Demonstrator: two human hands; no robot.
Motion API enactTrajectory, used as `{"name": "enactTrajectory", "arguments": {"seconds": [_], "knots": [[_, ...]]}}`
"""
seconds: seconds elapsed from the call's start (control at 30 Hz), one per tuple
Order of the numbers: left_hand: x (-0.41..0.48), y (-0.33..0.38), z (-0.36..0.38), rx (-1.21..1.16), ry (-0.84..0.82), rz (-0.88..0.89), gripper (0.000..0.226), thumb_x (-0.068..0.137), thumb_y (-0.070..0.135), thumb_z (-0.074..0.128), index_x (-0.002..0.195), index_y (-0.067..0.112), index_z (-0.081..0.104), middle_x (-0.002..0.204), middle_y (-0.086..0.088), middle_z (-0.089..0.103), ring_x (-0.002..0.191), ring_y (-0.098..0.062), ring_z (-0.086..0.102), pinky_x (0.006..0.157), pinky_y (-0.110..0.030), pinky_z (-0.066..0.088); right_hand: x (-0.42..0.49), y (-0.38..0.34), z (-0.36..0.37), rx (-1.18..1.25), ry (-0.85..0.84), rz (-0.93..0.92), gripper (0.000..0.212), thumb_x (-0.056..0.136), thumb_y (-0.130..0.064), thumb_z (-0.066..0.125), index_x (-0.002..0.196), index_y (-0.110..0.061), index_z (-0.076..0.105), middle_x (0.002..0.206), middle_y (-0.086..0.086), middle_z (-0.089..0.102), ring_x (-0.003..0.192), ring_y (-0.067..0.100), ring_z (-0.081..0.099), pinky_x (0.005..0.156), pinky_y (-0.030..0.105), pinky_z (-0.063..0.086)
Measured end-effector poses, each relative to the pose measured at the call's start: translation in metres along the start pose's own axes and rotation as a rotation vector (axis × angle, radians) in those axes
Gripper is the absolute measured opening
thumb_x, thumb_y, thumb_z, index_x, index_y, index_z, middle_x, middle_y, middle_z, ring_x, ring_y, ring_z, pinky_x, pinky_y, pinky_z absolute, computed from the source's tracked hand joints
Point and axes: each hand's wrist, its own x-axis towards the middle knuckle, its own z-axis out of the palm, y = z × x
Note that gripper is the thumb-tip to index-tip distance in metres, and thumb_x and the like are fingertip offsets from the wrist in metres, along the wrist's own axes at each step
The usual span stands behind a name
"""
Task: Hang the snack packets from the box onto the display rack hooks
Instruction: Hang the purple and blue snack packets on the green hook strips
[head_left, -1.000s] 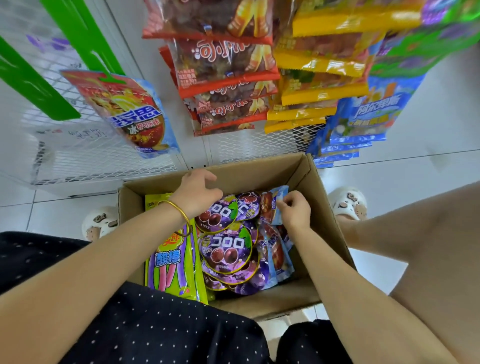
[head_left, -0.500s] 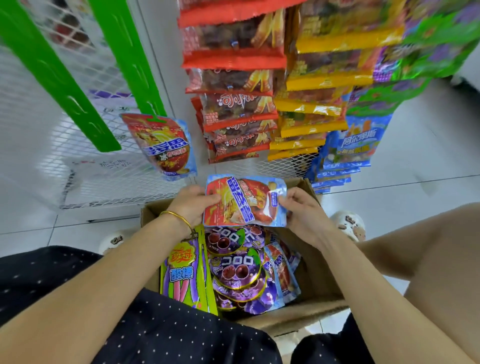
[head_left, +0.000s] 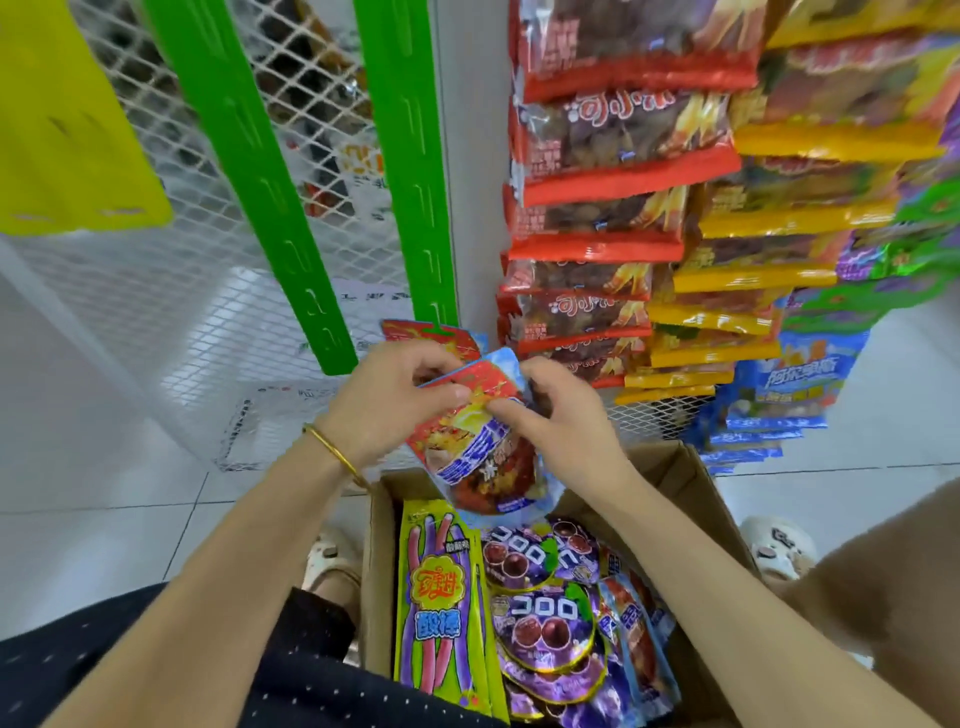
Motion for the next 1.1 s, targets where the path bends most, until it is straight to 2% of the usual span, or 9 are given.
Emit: {"name": "enactTrajectory", "arguments": {"seconds": [0.1,0.17,0.23,0.3,0.4,0.5,0.73,0.9,1.1], "knots": [[0.010,0.012,-0.028,-0.112,0.194,0.047,0.013,0.080,0.007,0.069,0.083,0.019,0.065,0.078,0.008,0.064,0.065,0.007,0.058,0.065,-0.008,0.048,0.015,-0.024,0.002,0.050,0.128,-0.070,0.018,0.084,-0.012,0.067,0.093,-0.020,0.053,0.083,-0.015,0.059,0.077,-0.002,0.057,0.070,0.022,0.048],[0.026,0.015,-0.047,-0.136,0.410,0.080,0.021,0.083,0.013,0.066,0.103,0.013,0.061,0.093,0.002,0.063,0.076,0.002,0.058,0.075,-0.015,0.049,0.024,-0.037,0.005,0.081,0.233,-0.131,0.037,0.082,-0.007,0.068,0.105,-0.025,0.045,0.090,-0.028,0.057,0.085,-0.011,0.056,0.077,0.016,0.047],[0.044,0.016,-0.059,-0.119,0.513,0.083,0.031,0.086,0.017,0.063,0.114,0.008,0.055,0.104,-0.004,0.060,0.088,-0.010,0.057,0.081,-0.027,0.050,0.032,-0.045,0.011,0.092,0.300,-0.173,0.050,0.081,-0.004,0.069,0.108,-0.033,0.038,0.098,-0.020,0.056,0.090,-0.005,0.058,0.083,0.022,0.049],[0.058,0.019,-0.062,-0.097,0.472,0.073,0.028,0.089,0.021,0.060,0.109,0.003,0.056,0.098,-0.009,0.061,0.086,-0.014,0.059,0.076,-0.025,0.050,0.040,-0.048,0.021,0.065,0.334,-0.199,0.049,0.082,-0.001,0.066,0.102,-0.036,0.038,0.097,-0.009,0.057,0.085,0.001,0.058,0.082,0.023,0.048],[0.068,0.021,-0.056,0.005,0.390,0.097,0.030,0.090,0.024,0.058,0.074,-0.001,0.056,0.061,-0.005,0.045,0.050,0.002,0.038,0.049,-0.013,0.030,0.051,-0.045,0.034,-0.119,0.444,-0.320,0.028,0.084,0.004,0.056,0.107,-0.012,0.055,0.100,-0.005,0.056,0.089,0.004,0.050,0.083,0.008,0.036],[0.071,0.018,-0.053,-0.018,0.371,0.081,0.042,0.089,0.027,0.059,0.055,0.012,0.039,0.053,0.000,0.030,0.044,-0.003,0.027,0.043,-0.016,0.023,0.058,-0.041,0.043,-0.192,0.462,-0.273,0.035,0.085,0.005,0.051,0.117,-0.008,0.059,0.104,0.011,0.058,0.092,0.010,0.047,0.077,0.016,0.036],[0.074,0.016,-0.055,-0.051,0.313,0.052,0.044,0.091,0.032,0.055,0.077,-0.009,0.052,0.070,-0.010,0.044,0.063,-0.015,0.037,0.055,-0.027,0.028,0.063,-0.038,0.053,-0.211,0.493,-0.213,0.036,0.091,-0.003,0.048,0.125,-0.011,0.057,0.108,0.013,0.055,0.092,0.024,0.056,0.077,0.024,0.039],[0.072,0.010,-0.051,-0.045,0.294,0.019,0.041,0.093,0.033,0.053,0.061,0.009,0.043,0.057,-0.005,0.035,0.048,-0.009,0.033,0.045,-0.019,0.025,0.060,-0.027,0.050,-0.227,0.397,-0.181,0.034,0.093,-0.006,0.049,0.126,-0.014,0.055,0.115,0.010,0.054,0.096,0.025,0.056,0.081,0.036,0.046],[0.059,0.000,-0.039,-0.052,0.328,0.071,0.036,0.094,0.017,0.052,0.058,0.017,0.045,0.054,0.004,0.036,0.043,0.002,0.035,0.045,-0.010,0.028,0.053,-0.016,0.047,-0.283,0.325,-0.206,0.039,0.088,-0.004,0.048,0.125,-0.013,0.053,0.111,0.012,0.052,0.087,0.033,0.058,0.069,0.048,0.051]]}}
